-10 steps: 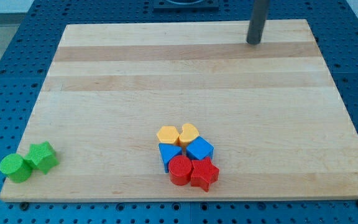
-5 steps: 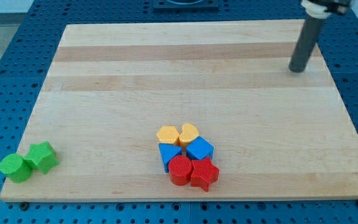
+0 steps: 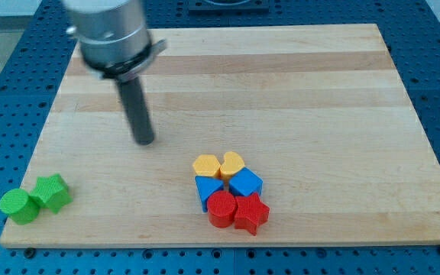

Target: Slide the green circle above green star

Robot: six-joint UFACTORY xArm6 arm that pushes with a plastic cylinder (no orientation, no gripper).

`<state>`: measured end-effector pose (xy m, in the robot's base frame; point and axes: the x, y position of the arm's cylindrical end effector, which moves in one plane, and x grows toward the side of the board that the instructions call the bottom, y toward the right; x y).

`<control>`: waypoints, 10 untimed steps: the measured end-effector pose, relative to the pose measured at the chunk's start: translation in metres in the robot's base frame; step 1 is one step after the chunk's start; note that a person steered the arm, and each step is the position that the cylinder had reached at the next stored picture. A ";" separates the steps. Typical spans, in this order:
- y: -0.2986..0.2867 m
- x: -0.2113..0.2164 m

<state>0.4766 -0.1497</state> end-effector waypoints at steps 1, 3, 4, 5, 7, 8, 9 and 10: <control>-0.004 0.017; 0.018 0.085; -0.006 0.142; -0.006 0.141; -0.078 0.142; -0.084 0.142; -0.149 0.140; -0.153 0.137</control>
<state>0.6132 -0.3026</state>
